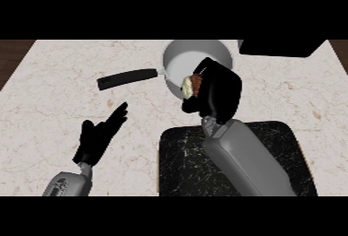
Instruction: Pick the cupcake from the tray and place it in the pot
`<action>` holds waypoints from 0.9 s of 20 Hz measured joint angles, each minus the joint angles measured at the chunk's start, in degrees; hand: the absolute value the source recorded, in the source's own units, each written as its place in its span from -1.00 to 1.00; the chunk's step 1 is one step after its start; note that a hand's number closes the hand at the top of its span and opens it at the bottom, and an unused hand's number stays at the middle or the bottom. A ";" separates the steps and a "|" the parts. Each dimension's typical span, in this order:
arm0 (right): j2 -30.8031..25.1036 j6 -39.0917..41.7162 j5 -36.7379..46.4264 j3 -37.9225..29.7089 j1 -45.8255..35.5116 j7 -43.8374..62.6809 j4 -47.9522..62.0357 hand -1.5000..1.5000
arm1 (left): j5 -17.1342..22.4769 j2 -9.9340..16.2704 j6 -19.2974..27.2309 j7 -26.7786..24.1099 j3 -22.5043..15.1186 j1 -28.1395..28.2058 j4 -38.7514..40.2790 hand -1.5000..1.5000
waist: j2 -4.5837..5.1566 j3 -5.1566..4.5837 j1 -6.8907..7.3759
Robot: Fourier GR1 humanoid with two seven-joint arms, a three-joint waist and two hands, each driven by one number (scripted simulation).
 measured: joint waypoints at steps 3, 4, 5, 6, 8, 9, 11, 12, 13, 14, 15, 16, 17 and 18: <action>-0.05 4.35 -0.31 -1.43 -6.50 0.82 8.41 1.00 | -0.20 0.07 -0.13 0.00 -0.02 -0.43 0.23 0.00 | 0.10 -0.01 0.29; -0.06 5.62 -0.44 -1.90 -8.02 0.78 11.47 1.00 | -0.07 0.04 -0.25 0.06 0.03 -0.57 0.16 0.00 | 0.17 -0.01 0.45; -0.08 6.86 -0.73 -2.06 -9.73 0.93 14.32 1.00 | -0.15 -0.07 -0.31 -0.19 -0.13 -0.38 0.28 0.00 | 0.23 0.00 0.67; -0.11 7.72 -1.27 -2.18 -11.18 1.11 17.20 1.00 | -0.18 -0.21 -0.42 -0.19 -0.36 -0.30 0.18 0.00 | 0.30 0.01 1.01; -0.12 9.12 -4.08 -3.55 -13.80 1.08 22.29 1.00 | -0.06 0.00 -0.69 0.00 -0.10 -0.86 0.37 0.00 | 0.45 0.04 1.31; -0.14 9.90 -6.05 -4.32 -15.14 1.17 24.45 1.00 | -0.06 -0.07 -0.75 0.29 -0.17 -1.24 0.29 0.00 | 0.51 0.06 1.61; -0.14 11.26 -10.28 -6.12 -16.19 1.59 28.10 1.00 | -0.16 -0.22 -0.77 0.47 -0.31 -1.70 0.30 0.00 | 0.52 0.07 2.11; -0.15 11.74 -12.24 -7.24 -17.06 2.08 29.66 -1.00 | -0.19 -0.21 -0.79 0.58 -0.26 -2.01 0.45 0.00 | 0.50 0.06 2.29; -0.19 12.27 -14.11 -8.28 -17.86 2.40 31.34 -1.00 | -0.21 -0.49 -0.71 0.88 -0.45 -2.18 0.34 0.00 | 0.43 0.06 2.48; -0.24 12.66 -15.82 -8.97 -18.54 2.70 33.12 -1.00 | -0.35 -0.56 -0.81 0.64 -0.65 -2.19 0.38 0.00 | 0.42 0.05 2.79; -0.28 13.12 -17.32 -9.87 -19.48 2.71 35.04 -1.00 | -0.53 -0.62 -0.83 0.29 -0.89 -1.78 0.22 0.00 | 0.38 0.04 2.99; -0.32 13.44 -18.72 -10.27 -20.55 2.72 37.00 -1.00 | -0.26 -0.47 -1.12 0.54 -0.71 -2.04 0.10 0.00 | 0.39 0.05 3.10; -0.30 13.26 -19.82 -10.41 -21.50 2.28 39.15 -1.00 | -0.42 -0.65 -1.02 0.33 -0.79 -2.06 0.29 0.00 | 0.51 0.07 3.02; -0.31 12.61 -21.02 -10.06 -22.45 1.82 40.74 -1.00 | -0.34 -0.45 -1.47 -0.40 -0.63 -2.00 0.93 0.00 | 0.64 0.08 3.11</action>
